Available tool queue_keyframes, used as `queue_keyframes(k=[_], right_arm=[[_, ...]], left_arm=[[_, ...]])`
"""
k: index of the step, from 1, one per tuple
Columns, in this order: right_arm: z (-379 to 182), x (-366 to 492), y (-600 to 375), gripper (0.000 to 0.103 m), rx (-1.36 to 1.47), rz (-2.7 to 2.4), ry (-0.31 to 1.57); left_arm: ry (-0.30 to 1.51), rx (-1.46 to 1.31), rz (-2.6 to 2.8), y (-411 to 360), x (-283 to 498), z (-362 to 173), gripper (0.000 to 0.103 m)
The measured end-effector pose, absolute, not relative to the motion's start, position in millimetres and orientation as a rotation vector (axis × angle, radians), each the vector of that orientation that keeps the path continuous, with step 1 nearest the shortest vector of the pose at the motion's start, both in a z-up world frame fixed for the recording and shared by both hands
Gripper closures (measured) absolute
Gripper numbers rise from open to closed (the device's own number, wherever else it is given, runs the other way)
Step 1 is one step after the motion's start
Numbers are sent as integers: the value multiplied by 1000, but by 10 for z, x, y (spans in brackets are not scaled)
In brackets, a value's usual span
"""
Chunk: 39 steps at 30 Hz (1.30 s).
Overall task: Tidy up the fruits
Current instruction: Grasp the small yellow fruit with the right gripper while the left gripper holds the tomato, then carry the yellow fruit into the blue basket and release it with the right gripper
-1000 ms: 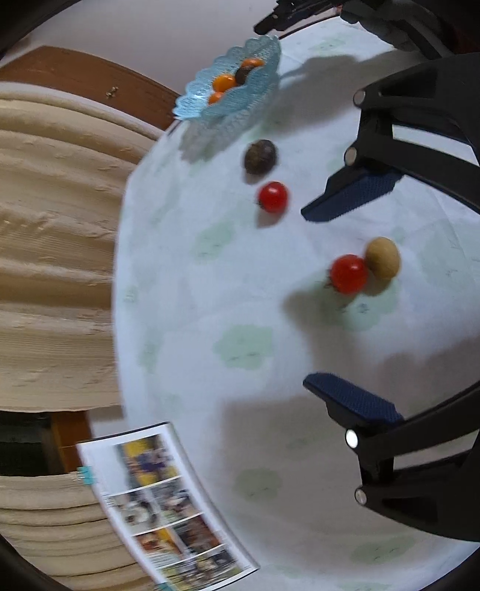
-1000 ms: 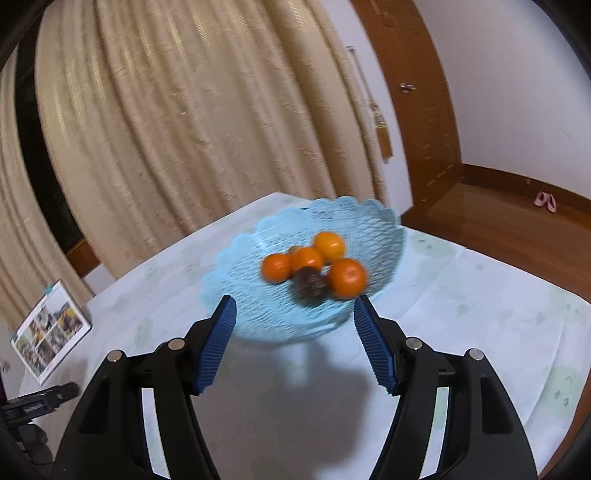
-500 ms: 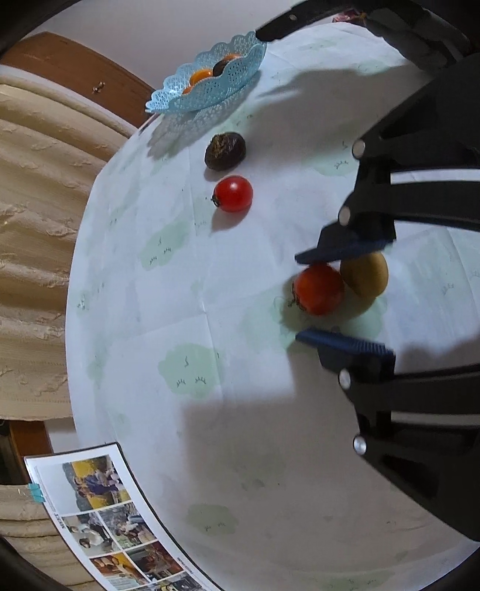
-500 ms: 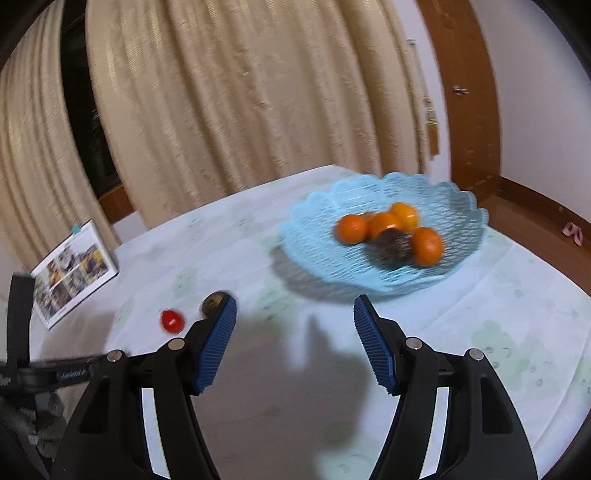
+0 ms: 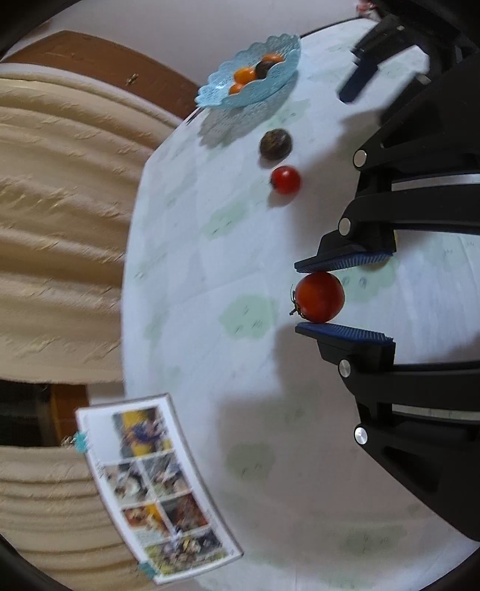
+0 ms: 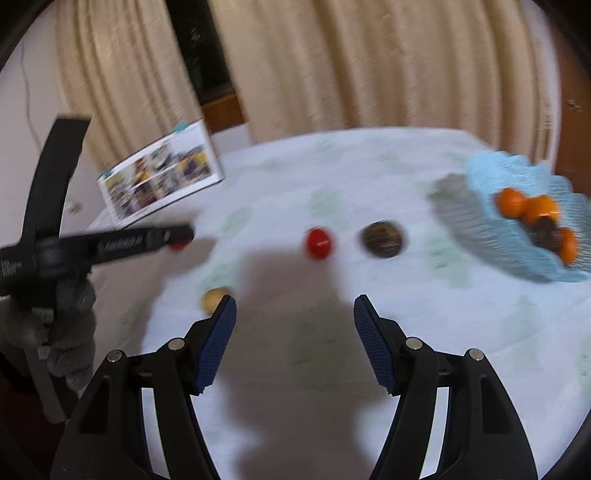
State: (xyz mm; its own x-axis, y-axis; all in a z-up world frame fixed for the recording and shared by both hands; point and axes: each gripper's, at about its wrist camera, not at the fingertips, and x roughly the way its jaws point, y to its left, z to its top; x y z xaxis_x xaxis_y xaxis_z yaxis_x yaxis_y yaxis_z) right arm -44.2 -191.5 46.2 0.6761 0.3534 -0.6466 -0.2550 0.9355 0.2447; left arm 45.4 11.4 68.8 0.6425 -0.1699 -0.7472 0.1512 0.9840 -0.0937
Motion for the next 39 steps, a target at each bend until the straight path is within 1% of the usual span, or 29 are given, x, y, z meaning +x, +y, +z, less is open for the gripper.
queue_keyframes(k=[4,9,13,15,17,22,30,39], right_arm=[[417,-357,-1651,35,108,423,798],[329,-219,-1385,36,64,480,843],[240,-70,-1244,49,53,508,886],[202,-24,-1202,54,50,520,900],[164,11,-1158,62,39,520,912],[127,16,-1098,74,2,504,911],[245,-88,-1280,74,39,465,868],[541,-162,-1891,74,158,340,774]], left_arm=[[815,-22,-143,210,417,776,75],[807,-40,-127,287,419,804,75],[801,-51,-118,342,415,821,75],[799,-56,-115,356,406,829,75],[799,-59,-113,364,406,829,75],[801,-63,-111,370,409,822,75],[801,-55,-115,347,404,802,75],[792,-38,-132,293,383,808,75]])
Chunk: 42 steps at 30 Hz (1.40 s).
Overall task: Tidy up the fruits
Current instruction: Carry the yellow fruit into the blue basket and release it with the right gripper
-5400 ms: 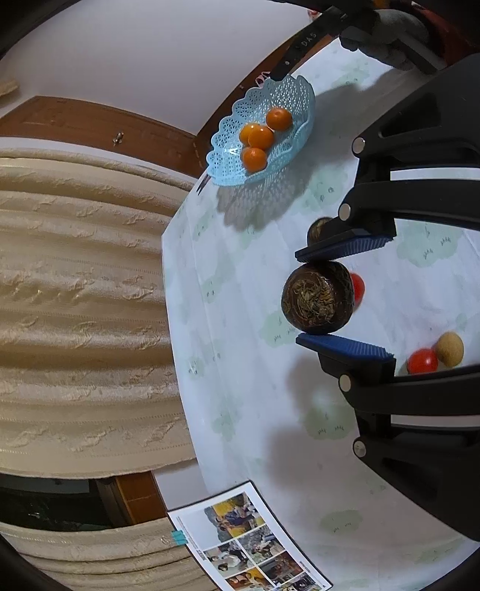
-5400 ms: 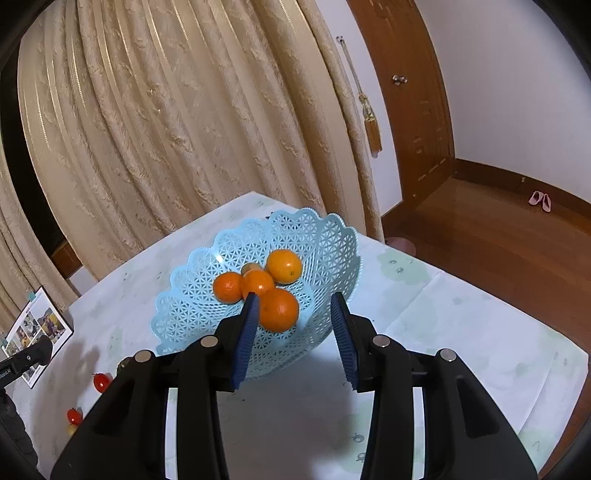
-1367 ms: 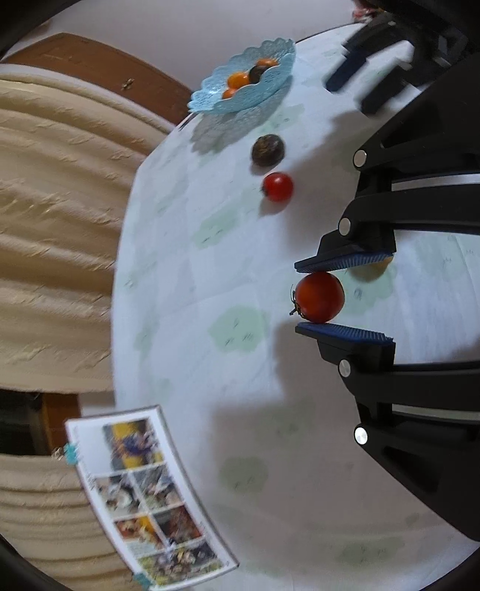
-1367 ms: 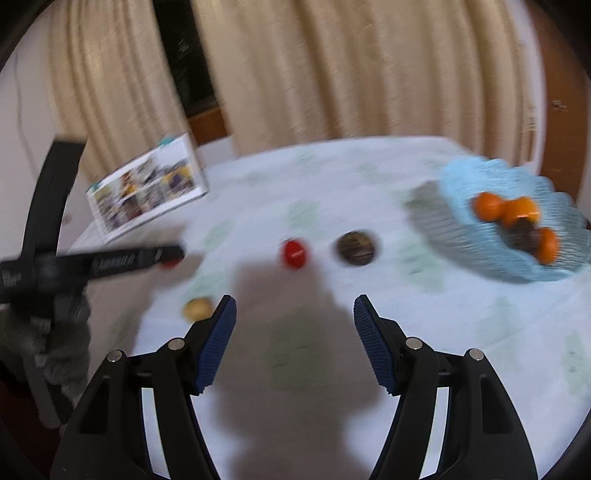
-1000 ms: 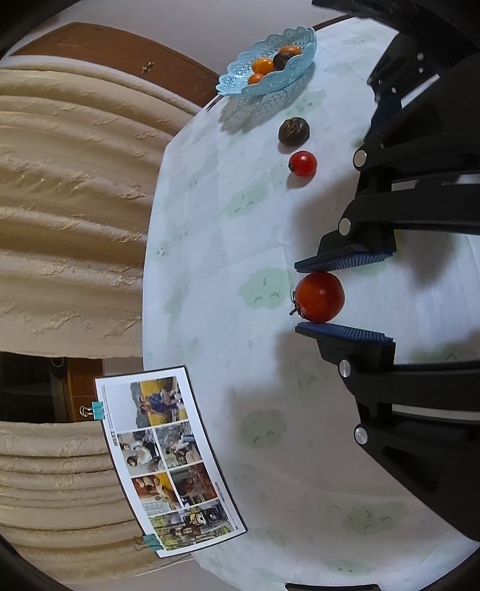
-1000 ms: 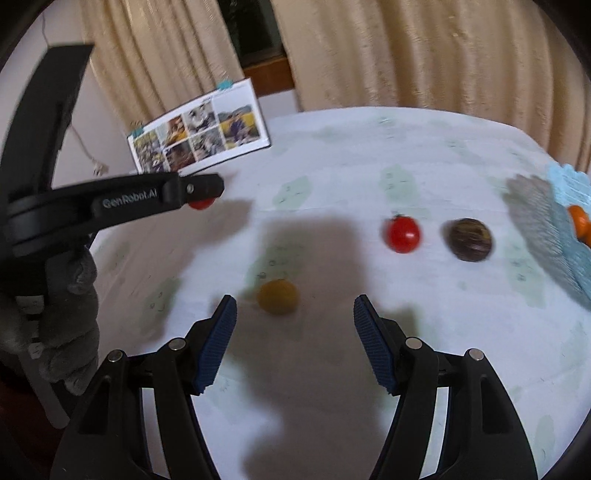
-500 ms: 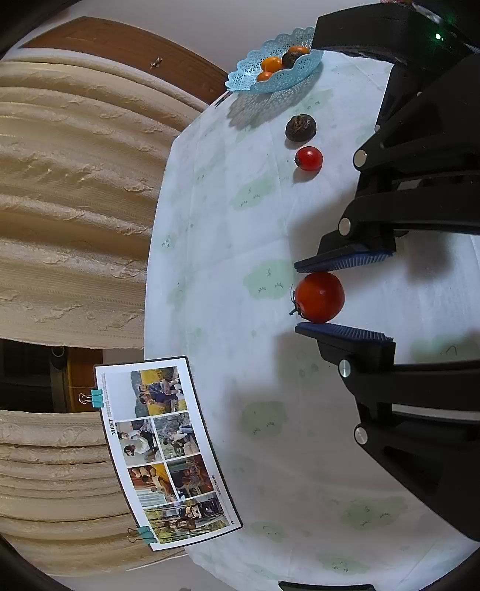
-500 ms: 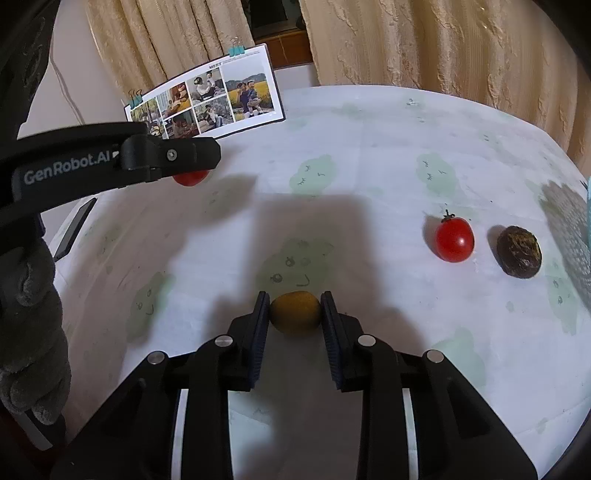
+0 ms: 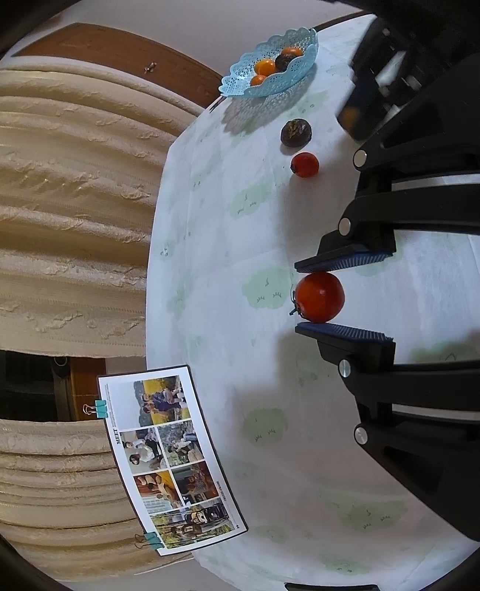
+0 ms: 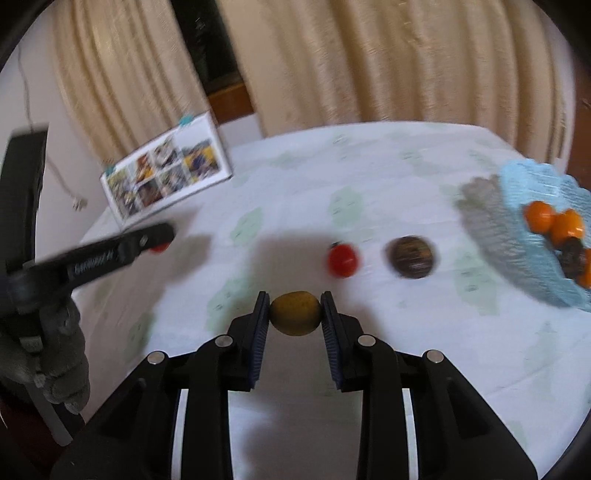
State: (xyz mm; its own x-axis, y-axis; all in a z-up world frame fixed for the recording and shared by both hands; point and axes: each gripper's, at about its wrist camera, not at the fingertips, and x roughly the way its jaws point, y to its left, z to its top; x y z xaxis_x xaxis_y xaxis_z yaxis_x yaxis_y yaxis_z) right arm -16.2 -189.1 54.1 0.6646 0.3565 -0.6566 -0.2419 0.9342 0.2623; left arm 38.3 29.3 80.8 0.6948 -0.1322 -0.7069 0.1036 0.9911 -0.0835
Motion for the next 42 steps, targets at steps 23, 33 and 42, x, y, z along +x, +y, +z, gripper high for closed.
queue_keyframes(k=[23,33,42], right_arm=[[787,-181,-3518,74,339,-19,620],[632,-27,-3985,74,368,-147,624],[590,-45,-4074,61,386,-173,601]], left_arm=[[785,5,-136,124,399,834,75],[782,28,-144,-16,424,869,75],[781,50,-161,-184,437,900,75]])
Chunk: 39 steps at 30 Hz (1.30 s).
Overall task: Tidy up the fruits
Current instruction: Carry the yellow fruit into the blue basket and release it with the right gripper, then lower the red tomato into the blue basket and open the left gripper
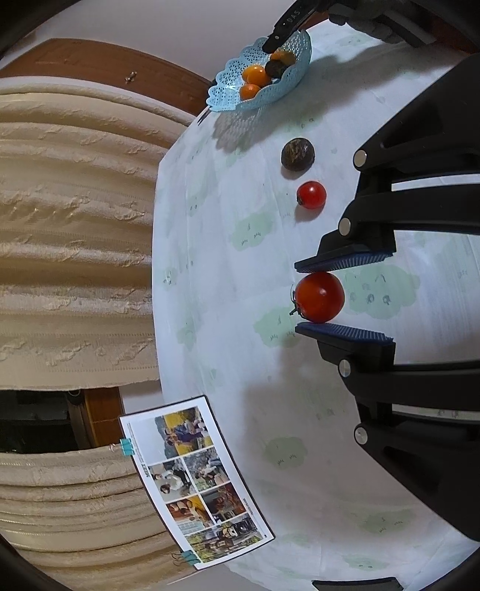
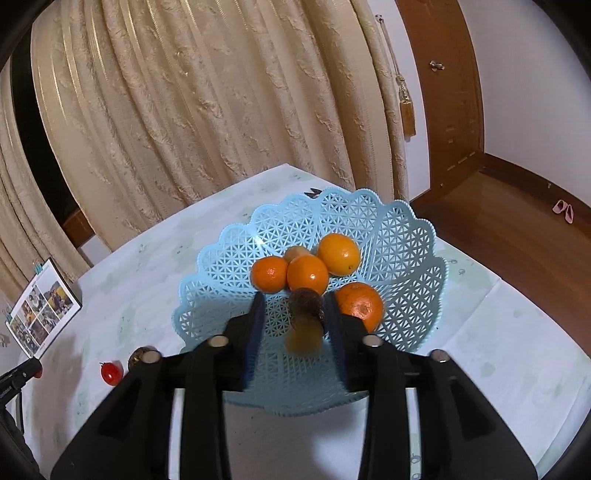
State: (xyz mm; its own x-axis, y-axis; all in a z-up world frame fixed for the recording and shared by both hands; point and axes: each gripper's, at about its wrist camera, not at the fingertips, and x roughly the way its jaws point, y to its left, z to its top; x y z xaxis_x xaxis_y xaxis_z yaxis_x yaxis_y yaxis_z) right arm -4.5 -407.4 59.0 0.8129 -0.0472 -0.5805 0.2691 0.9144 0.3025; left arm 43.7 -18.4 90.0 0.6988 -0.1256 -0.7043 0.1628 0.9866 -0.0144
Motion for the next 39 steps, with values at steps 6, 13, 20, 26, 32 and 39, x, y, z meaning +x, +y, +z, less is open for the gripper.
queue_keyframes(k=[6,13,20,26,32,39], right_arm=[[628,-175,-4127,51,395,-220,541],[636,-323,-4084,49,350,-300,472],[610,-424,-4136,45,368,-352,420],[571,-460,-4251,44,425,-386,411],[575,-532,-4315,44,453,-425,388],[583,-614,-4391,43,483,-468,363]], left_arm=[[772,70,-185,-347,441,944,75],[756,105,-240,-673,457,1014,75],[736,142,-321,-1145,498,1082,75],[723,166,-404,-1617,553,1094,75],[727,178,-495,-2122,612,1033,75],[729,199,-589,-2639,619,946,75]])
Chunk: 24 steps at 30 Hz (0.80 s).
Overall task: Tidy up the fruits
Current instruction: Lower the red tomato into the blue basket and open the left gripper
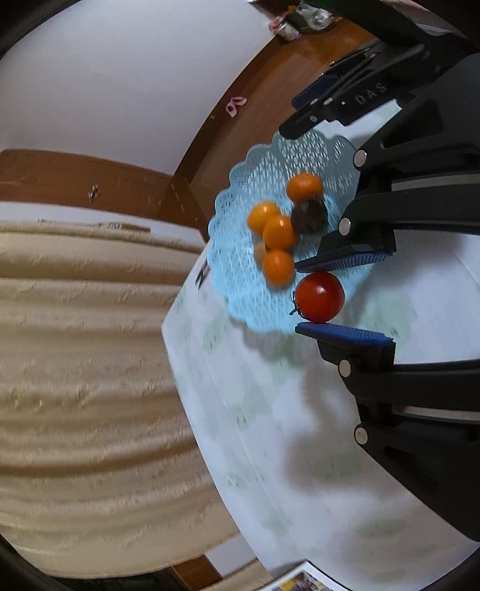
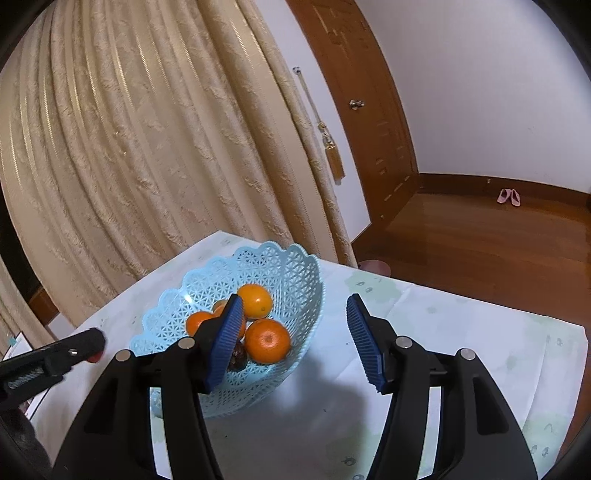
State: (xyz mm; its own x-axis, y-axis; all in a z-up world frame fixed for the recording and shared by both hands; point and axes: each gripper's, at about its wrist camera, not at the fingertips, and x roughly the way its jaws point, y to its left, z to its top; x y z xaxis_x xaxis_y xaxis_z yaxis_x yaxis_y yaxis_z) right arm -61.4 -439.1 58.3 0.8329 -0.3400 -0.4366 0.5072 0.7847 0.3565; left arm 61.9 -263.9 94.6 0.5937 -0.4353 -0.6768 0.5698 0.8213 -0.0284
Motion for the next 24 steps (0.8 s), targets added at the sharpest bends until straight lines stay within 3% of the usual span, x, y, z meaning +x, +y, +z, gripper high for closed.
queue_keyframes(k=[12,13,14,15,17,24], right_arm=[[609,-698,-4489,43,513,-526,327],[608,-703,-4494,43,515,-529,327],[608,-706,-4501,42,516,-531,327],[605,-715,-4503,41,519,-535,326],[602,-738,-4516,35,526,-542,319],[615,-723,-4491,35,512,-540,319]], left_arm=[[738,218,-688,-3062,566,769,74],[739,220,-690,-3071,561,759,67],[743,225,-689,-3076,558,745,45],[738,226,-681,-3053,556,742,36],[717,218,-664,-2991,552,768,34],[698,192,-624,-2708,600,905,33]])
